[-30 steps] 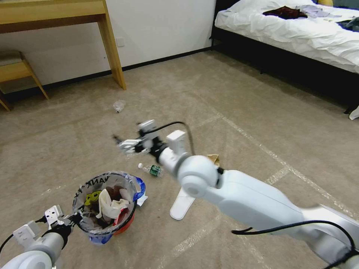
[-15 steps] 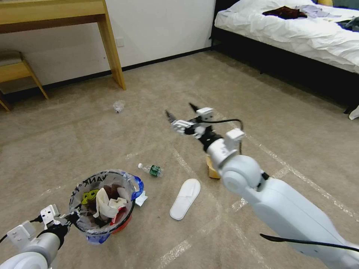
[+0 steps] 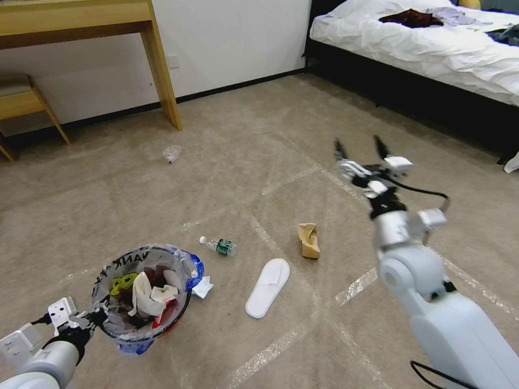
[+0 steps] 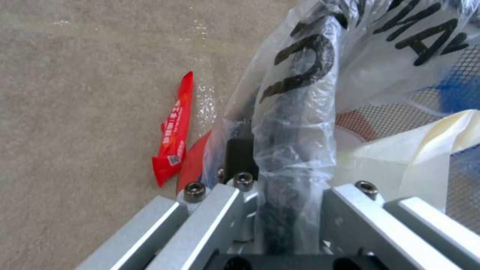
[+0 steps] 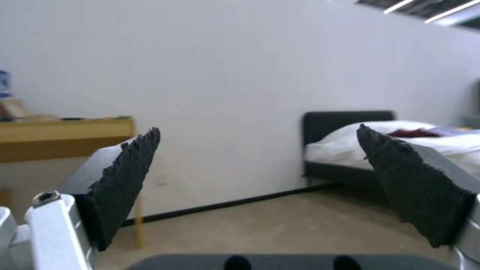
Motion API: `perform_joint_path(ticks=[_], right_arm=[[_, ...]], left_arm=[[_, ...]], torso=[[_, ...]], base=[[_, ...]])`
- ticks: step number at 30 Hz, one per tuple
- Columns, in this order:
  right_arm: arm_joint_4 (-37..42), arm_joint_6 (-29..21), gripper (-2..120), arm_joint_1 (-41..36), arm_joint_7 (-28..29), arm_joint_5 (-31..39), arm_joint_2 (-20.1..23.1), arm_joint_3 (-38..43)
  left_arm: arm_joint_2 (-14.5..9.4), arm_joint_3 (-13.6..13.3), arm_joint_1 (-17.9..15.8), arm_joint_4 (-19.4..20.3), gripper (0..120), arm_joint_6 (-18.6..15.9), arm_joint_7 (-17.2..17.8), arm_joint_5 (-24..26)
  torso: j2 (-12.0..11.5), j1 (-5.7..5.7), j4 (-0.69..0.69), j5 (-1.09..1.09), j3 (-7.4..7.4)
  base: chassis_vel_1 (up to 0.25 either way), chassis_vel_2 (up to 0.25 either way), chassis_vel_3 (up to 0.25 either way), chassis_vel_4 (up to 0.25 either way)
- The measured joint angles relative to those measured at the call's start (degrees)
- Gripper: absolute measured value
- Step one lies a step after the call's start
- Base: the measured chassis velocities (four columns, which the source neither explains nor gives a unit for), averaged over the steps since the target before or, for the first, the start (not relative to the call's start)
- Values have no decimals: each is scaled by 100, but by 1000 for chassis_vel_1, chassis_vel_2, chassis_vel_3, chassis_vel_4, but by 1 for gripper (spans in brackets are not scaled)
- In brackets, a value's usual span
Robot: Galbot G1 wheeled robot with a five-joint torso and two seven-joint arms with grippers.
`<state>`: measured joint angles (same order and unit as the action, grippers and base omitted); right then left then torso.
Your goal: Pick up the trash bin and place the garbage on the floor into it.
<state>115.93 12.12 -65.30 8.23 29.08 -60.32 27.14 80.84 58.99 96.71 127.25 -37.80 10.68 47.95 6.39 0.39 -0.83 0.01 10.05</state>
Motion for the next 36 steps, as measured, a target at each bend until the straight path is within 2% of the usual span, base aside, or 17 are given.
perform_joint_path(ticks=[5, 12, 17, 24, 31, 33, 34, 35, 36], right_arm=[[19, 353, 100, -805, -107, -475, -542, 518], [30, 622, 100, -1288, -213, -788, -888, 568], [-4, 873, 100, -1468, -402, -828, -917, 519], [-137, 888, 100, -1431, -423, -826, -867, 369], [-259, 663, 100, -1322, -228, -707, -902, 24], [-281, 186, 100, -1163, 143, -379, -828, -277], [-281, 186, 100, -1163, 143, -379, -828, -277], [-285, -151, 100, -1033, 459, -146, -775, -482], [-285, -151, 100, -1033, 459, -146, -775, -482]], left_arm=[[17, 50, 67, -9, 1, 57, -77, -90], [-6, 168, 141, -16, 1, 108, -112, -105], [-27, 212, 171, -28, 1, 116, -119, -65], [-51, 216, 114, -105, 1, 117, -119, -12], [-85, 212, 90, -164, 1, 117, -112, 7], [-88, 215, 88, -165, 1, 117, -101, 14], [-88, 215, 88, -165, 1, 117, -101, 14], [-83, 220, 88, -165, 1, 117, -96, 13], [-83, 220, 88, -165, 1, 117, -96, 13]], torso=[[0, 0, 1, -2, 0], [1, 0, 1, -1, 0], [1, 0, 1, -1, 0], [1, 0, 1, -2, 0], [1, 0, 0, -2, 0], [0, 0, 1, -1, 1], [0, 0, 1, -1, 1], [0, 0, 1, -1, 1], [0, 0, 1, -1, 1]], base=[[0, 0, 0, 0], [0, 0, 0, 0], [0, 0, 0, 0], [0, 0, 0, 0], [0, 0, 0, 0], [0, 0, 0, 0], [0, 0, 0, 0], [0, 0, 0, 0], [0, 0, 0, 0]])
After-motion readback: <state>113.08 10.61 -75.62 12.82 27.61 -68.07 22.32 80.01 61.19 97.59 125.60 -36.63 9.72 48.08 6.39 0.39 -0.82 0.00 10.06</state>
